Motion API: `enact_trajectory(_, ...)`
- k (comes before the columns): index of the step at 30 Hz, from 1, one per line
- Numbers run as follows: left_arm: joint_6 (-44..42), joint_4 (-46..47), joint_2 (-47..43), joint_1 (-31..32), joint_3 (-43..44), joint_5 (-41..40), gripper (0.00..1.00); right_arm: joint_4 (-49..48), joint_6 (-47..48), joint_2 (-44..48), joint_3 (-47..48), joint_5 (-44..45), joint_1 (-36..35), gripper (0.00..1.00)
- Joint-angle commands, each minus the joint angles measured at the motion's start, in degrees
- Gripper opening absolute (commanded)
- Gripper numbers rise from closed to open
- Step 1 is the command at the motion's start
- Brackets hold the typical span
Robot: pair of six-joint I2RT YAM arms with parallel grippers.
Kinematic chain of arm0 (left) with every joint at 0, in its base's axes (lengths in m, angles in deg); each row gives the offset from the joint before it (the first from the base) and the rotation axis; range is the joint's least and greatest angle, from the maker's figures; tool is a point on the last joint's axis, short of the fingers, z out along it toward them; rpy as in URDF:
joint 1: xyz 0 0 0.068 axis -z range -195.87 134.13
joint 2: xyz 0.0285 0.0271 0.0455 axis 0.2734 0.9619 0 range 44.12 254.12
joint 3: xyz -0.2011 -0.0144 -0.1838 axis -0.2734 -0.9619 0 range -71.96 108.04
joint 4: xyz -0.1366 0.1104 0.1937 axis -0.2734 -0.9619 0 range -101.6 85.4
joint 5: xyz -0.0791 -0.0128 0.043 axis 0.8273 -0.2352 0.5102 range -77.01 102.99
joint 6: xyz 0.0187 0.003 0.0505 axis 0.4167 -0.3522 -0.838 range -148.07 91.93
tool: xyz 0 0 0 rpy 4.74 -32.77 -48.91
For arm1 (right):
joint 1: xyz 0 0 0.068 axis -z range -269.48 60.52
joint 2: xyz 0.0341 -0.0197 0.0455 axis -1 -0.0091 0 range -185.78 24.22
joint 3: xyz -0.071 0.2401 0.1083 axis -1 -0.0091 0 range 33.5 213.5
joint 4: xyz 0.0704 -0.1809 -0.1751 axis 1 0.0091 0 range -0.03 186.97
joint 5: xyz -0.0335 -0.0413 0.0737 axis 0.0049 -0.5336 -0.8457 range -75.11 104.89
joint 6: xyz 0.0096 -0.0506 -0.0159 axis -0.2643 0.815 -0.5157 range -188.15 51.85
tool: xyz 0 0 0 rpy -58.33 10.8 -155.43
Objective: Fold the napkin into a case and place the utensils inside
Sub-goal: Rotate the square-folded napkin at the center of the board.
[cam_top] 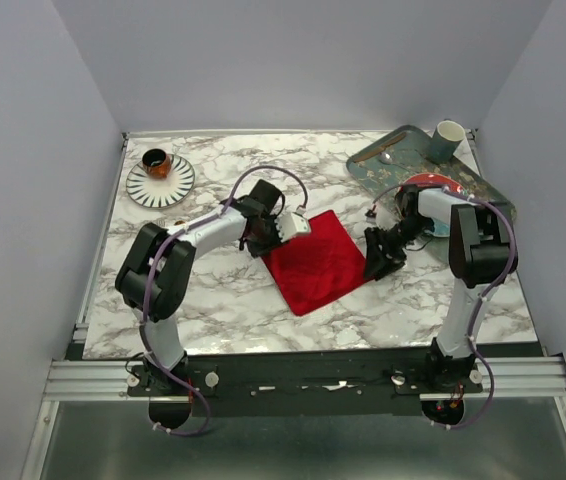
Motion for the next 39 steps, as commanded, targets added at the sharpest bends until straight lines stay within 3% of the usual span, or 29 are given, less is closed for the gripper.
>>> enact_trajectory(1,-4.11,0.46,3.25,-4.51,6.77,-0.24,0.40,4.08,0.85,1.25,-1.46,-9.63,-3.15,0.68)
enact_trajectory(4,-5.96,-2.34,2.21,-8.55,8.89,3.62,0.50,7.95,2.17,3.09,0.30,-10.61,-2.80,0.72)
enact_trajectory(8,-4.04,-6.05,-1.57,-13.73,9.86,10.30,0.56,7.89,2.79,6.52,3.28,-5.69,-2.45,0.72)
enact_trajectory(11,2.19,-6.40,-3.85,-16.38,8.98,14.61,0.58,4.90,0.34,6.44,6.10,-1.91,-2.36,0.71)
enact_trajectory(19,26.09,1.67,-7.20,-17.00,5.55,28.03,0.57,2.79,-3.28,-1.12,14.10,-3.21,-2.45,0.50)
enact_trajectory(23,37.17,5.72,-4.84,-17.08,5.02,31.39,0.57,1.56,-4.16,-3.14,10.95,-4.19,-3.24,0.42)
enact_trajectory(29,39.65,7.04,-1.67,-17.08,6.60,32.10,0.56,-2.75,-4.77,-2.97,1.03,-2.78,-3.59,0.31)
enact_trajectory(35,40.09,7.66,0.00,-17.08,7.92,32.02,0.56,-4.07,-5.04,-1.92,-5.14,-4.27,-4.73,0.01)
enact_trajectory(38,40.61,7.57,0.97,-17.08,8.54,32.28,0.56,-3.90,-5.56,-0.69,-7.60,-6.12,-6.23,0.01)
enact_trajectory(39,40.70,7.66,1.06,-17.26,8.80,32.54,0.56,-3.64,-5.65,-0.34,-8.13,-6.64,-6.58,0.09)
